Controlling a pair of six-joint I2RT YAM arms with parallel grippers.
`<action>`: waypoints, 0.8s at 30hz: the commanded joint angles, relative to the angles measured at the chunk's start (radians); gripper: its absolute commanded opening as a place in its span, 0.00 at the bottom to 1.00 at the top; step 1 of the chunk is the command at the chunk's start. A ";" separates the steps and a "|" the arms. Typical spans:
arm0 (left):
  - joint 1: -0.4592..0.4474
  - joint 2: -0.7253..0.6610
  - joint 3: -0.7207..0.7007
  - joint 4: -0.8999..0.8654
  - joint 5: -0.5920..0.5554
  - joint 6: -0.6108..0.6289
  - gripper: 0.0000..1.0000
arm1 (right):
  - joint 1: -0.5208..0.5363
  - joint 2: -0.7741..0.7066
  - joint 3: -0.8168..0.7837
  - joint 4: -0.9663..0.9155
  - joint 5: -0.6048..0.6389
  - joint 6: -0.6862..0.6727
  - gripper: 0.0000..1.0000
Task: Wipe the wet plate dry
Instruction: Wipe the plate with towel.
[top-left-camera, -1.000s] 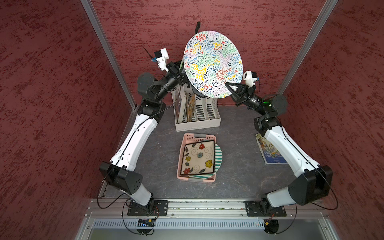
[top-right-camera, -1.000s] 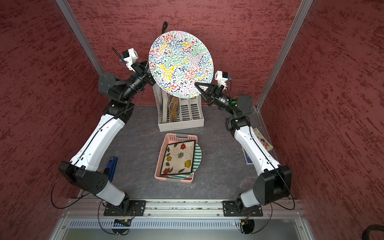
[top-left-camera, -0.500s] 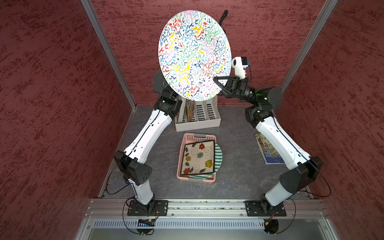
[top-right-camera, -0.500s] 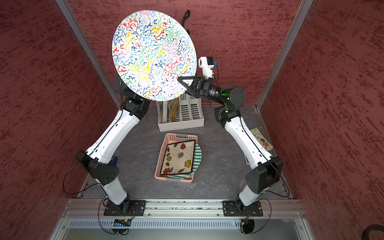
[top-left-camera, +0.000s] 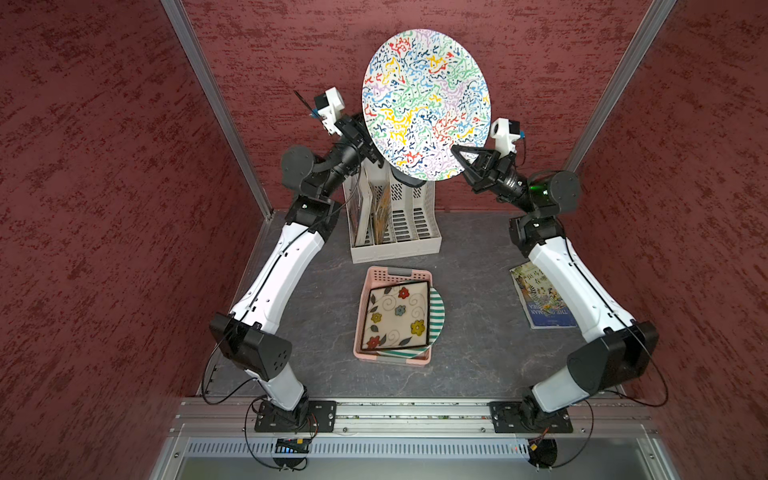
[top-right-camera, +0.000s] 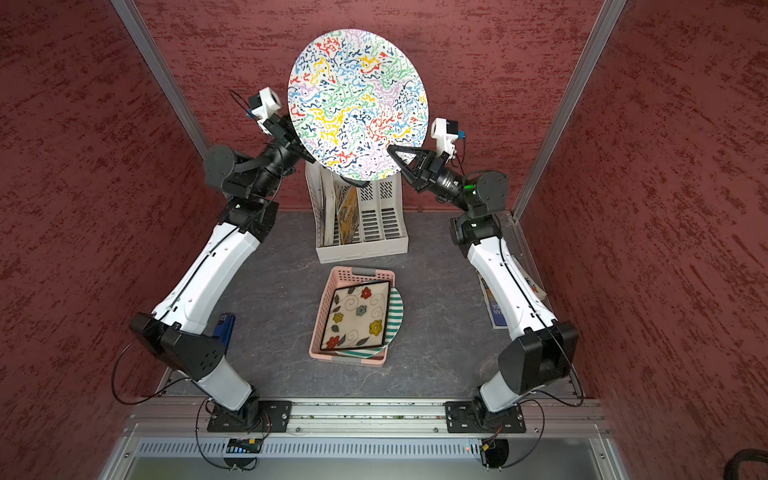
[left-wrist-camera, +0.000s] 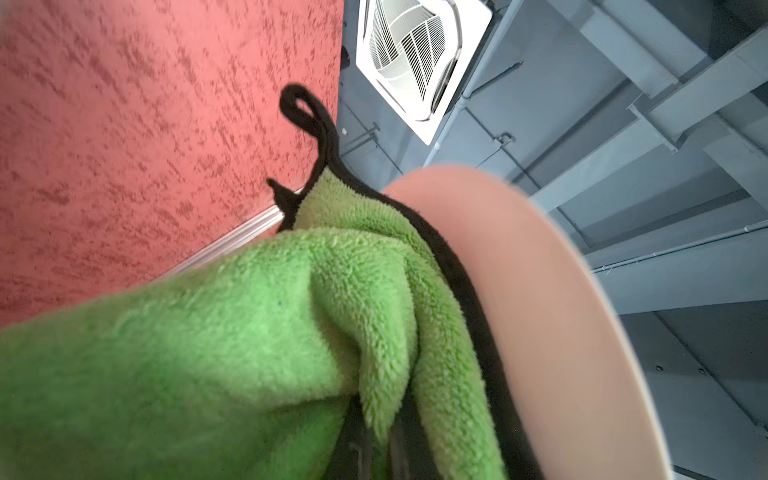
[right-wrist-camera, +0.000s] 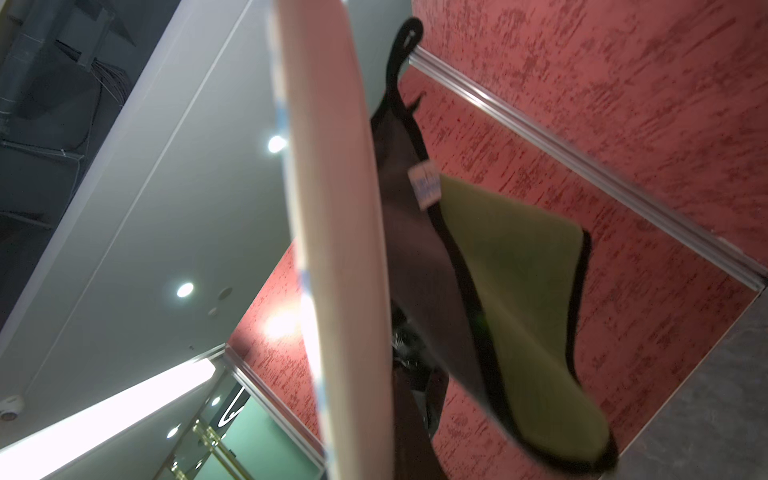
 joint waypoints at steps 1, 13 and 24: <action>-0.012 0.002 0.100 0.113 0.017 -0.026 0.00 | 0.091 -0.037 -0.068 0.011 -0.048 -0.043 0.00; -0.123 -0.096 -0.127 0.185 0.022 0.006 0.00 | -0.054 0.115 0.155 -0.079 0.206 -0.018 0.00; -0.208 -0.282 -0.118 -0.751 -0.202 0.746 0.00 | -0.093 -0.072 0.021 -0.625 0.202 -0.401 0.00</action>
